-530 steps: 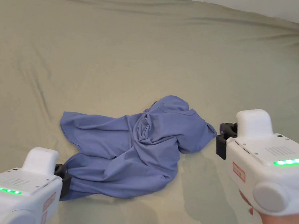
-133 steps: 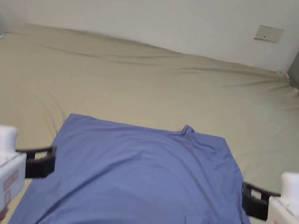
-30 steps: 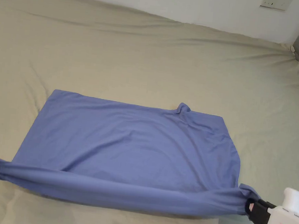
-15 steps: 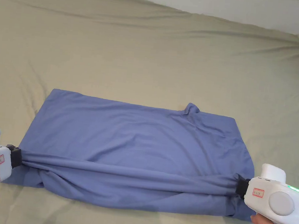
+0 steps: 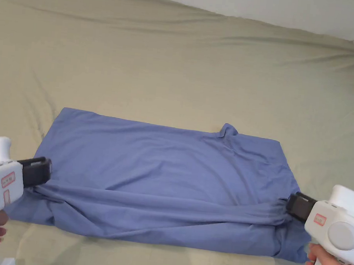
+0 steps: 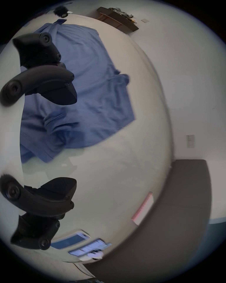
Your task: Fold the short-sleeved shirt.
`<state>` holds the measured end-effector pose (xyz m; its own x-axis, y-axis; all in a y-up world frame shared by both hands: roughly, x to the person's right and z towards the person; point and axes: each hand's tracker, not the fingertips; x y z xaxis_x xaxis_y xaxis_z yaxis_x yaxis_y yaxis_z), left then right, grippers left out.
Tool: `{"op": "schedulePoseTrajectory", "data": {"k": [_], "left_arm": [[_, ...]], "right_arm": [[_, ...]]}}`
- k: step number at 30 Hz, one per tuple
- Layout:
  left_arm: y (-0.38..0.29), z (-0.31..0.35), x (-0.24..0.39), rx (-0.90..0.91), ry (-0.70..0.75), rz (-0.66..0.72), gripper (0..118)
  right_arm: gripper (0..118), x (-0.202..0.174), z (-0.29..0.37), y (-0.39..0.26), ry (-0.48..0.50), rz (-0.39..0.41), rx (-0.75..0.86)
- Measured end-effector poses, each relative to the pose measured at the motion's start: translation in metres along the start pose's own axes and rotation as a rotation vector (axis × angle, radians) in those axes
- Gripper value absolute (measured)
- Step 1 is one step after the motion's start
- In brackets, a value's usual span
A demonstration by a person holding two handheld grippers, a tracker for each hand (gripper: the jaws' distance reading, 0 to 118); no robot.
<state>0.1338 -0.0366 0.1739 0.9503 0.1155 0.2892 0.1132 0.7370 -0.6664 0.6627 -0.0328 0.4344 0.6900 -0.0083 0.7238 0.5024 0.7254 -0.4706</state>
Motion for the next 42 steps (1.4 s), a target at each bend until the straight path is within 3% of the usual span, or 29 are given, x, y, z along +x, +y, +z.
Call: {"op": "schedulePoseTrajectory", "data": {"k": [4,9,12,15,17,18,19,21,23,24,32,38,41,42], "left_arm": [[0.039,0.053,0.019,0.197,-0.016,-0.039,114],[0.079,0.141,0.056,0.479,-0.033,-0.151,114],[0.088,0.185,0.074,0.600,-0.037,-0.181,114],[0.087,0.215,0.087,0.642,-0.044,-0.189,108],[0.083,0.228,0.097,0.652,-0.044,-0.210,87],[0.080,0.232,0.100,0.664,-0.038,-0.228,64],[0.078,0.235,0.104,0.672,-0.023,-0.250,44],[0.071,0.236,0.112,0.671,-0.003,-0.326,12],[0.063,0.231,0.115,0.668,0.005,-0.379,0],[0.059,0.229,0.116,0.652,0.001,-0.391,0],[0.044,0.199,0.101,0.520,-0.021,-0.333,0],[0.004,0.122,0.051,0.216,-0.015,-0.196,2],[-0.020,0.070,0.018,0.026,0.011,-0.122,15],[-0.027,0.054,0.010,-0.036,0.023,-0.108,36]], "right_arm": [[102,-0.011,0.062,0.038,-0.004,0.133,0.214],[102,-0.044,0.167,0.071,0.071,0.281,0.531],[102,-0.067,0.215,0.074,0.093,0.364,0.615],[100,-0.086,0.243,0.066,0.146,0.381,0.631],[92,-0.097,0.255,0.058,0.182,0.392,0.637],[79,-0.102,0.259,0.053,0.197,0.406,0.637],[58,-0.106,0.262,0.048,0.215,0.417,0.636],[5,-0.116,0.262,0.039,0.254,0.461,0.612],[2,-0.122,0.260,0.030,0.248,0.485,0.608],[2,-0.125,0.258,0.027,0.244,0.517,0.592],[2,-0.123,0.250,0.015,0.220,0.530,0.585],[2,-0.103,0.239,0.013,0.198,0.519,0.553],[2,-0.091,0.230,0.012,0.183,0.515,0.512],[2,-0.088,0.226,0.012,0.175,0.515,0.500]]}}
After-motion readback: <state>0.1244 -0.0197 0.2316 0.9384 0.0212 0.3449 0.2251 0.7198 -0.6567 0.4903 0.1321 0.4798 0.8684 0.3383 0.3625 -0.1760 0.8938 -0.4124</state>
